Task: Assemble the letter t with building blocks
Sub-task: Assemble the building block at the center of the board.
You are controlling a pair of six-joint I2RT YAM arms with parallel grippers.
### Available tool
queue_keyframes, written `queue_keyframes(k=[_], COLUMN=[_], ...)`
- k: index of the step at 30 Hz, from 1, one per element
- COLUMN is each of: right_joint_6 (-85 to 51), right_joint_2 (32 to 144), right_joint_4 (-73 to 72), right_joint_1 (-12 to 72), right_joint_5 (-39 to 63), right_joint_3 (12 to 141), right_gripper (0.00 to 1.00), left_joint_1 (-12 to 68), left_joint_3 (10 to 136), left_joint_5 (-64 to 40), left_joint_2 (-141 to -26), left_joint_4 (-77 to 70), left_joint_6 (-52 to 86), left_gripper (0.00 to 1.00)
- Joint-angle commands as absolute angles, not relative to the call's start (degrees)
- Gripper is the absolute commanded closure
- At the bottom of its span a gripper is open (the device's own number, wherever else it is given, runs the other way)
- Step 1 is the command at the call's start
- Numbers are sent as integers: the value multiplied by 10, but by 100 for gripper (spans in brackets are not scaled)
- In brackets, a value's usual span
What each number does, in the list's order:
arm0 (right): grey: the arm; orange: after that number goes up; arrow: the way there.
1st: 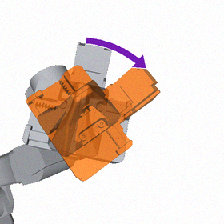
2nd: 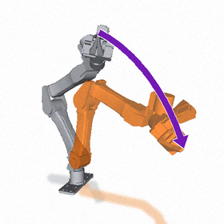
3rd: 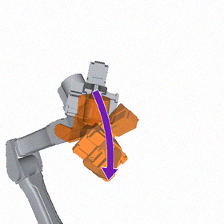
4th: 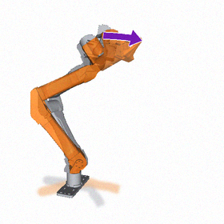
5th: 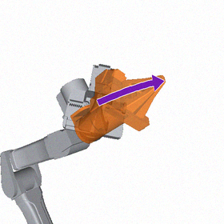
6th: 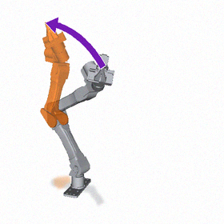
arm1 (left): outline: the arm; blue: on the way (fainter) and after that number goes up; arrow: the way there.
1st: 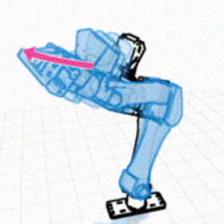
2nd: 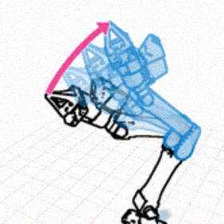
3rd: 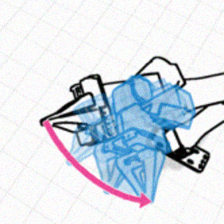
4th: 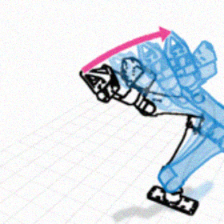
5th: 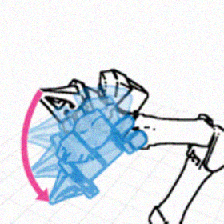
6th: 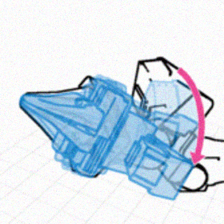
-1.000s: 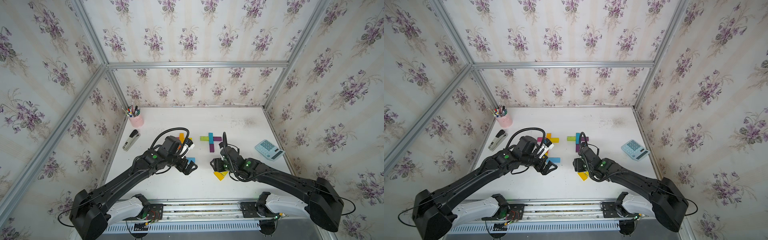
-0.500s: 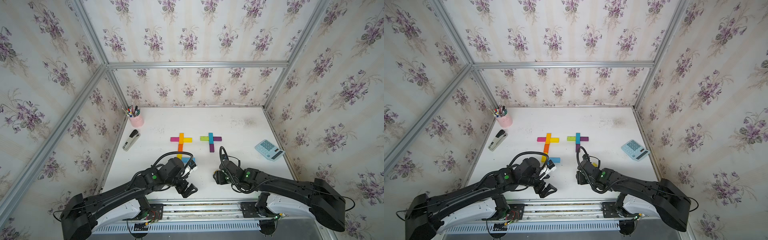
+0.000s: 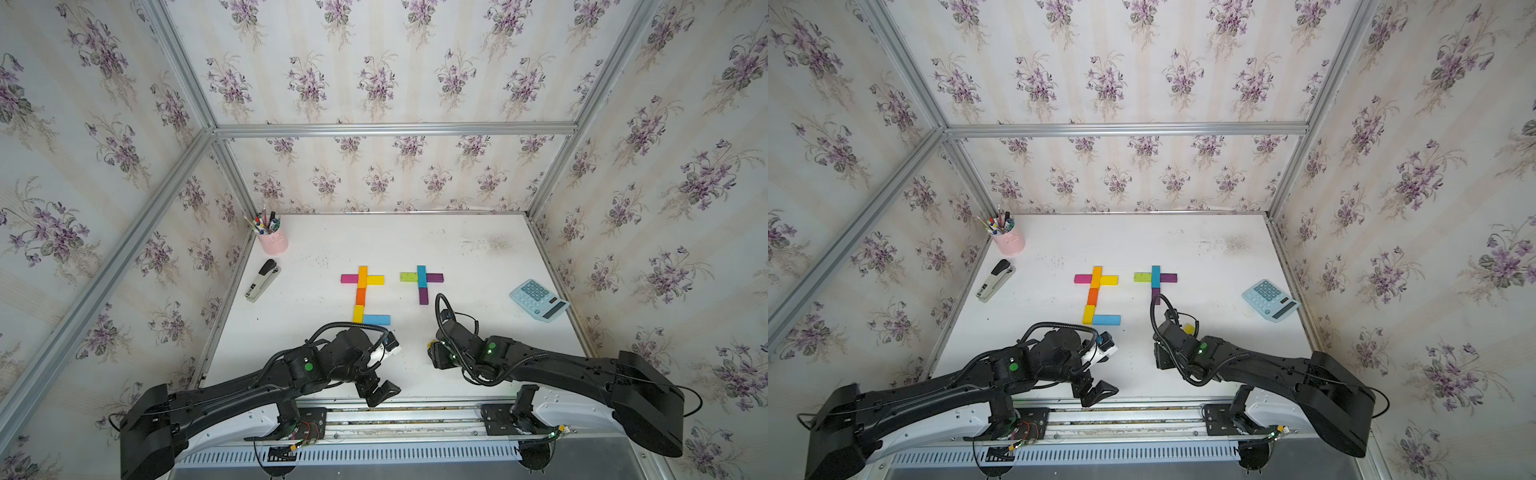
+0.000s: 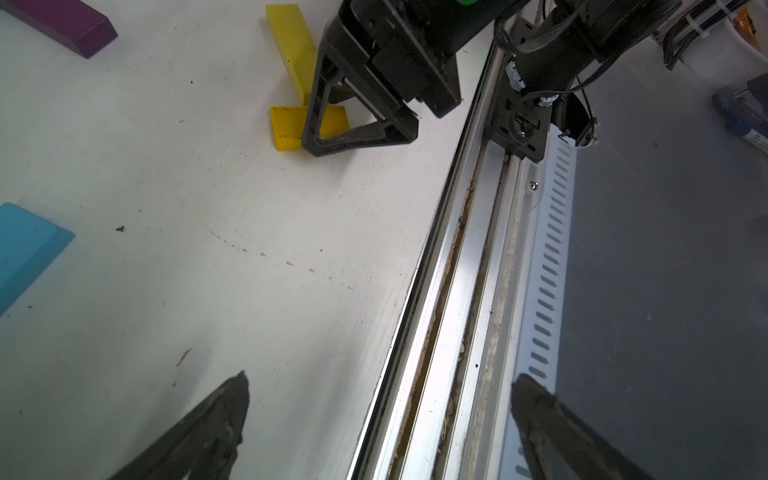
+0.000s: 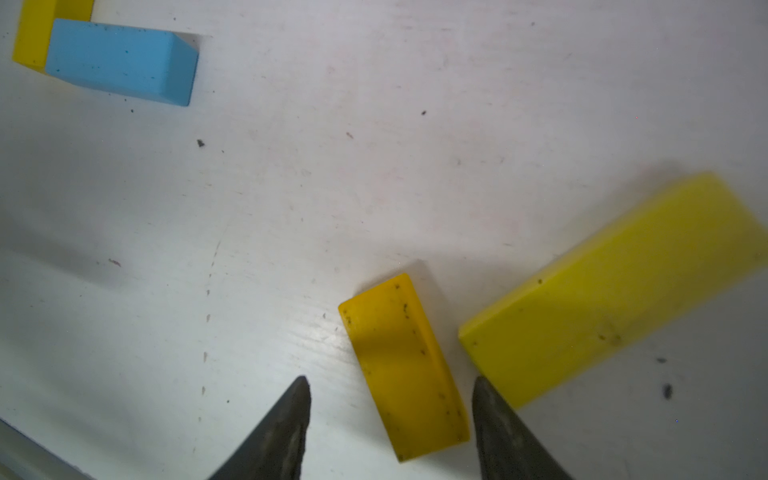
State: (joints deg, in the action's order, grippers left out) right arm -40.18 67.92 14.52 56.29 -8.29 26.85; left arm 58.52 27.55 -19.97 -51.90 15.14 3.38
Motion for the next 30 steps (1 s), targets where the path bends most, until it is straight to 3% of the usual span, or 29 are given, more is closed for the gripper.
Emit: queue_keyframes(k=[1, 19, 30], right_joint_6=[-391, -363, -359], right_joint_2=[691, 775, 812], right_joint_4=[130, 149, 155], right_joint_1=[564, 564, 563], right_joint_5=[-93, -96, -89], right_joint_3=[273, 315, 332], right_gripper=[39, 63, 60], left_joint_1=[585, 586, 583], left_joint_3=[272, 263, 284], left_joint_5=[-187, -145, -100], left_joint_2=[-510, -482, -526], left_joint_4=[129, 130, 126], left_joint_6=[26, 36, 77], left_gripper=[0, 0, 0])
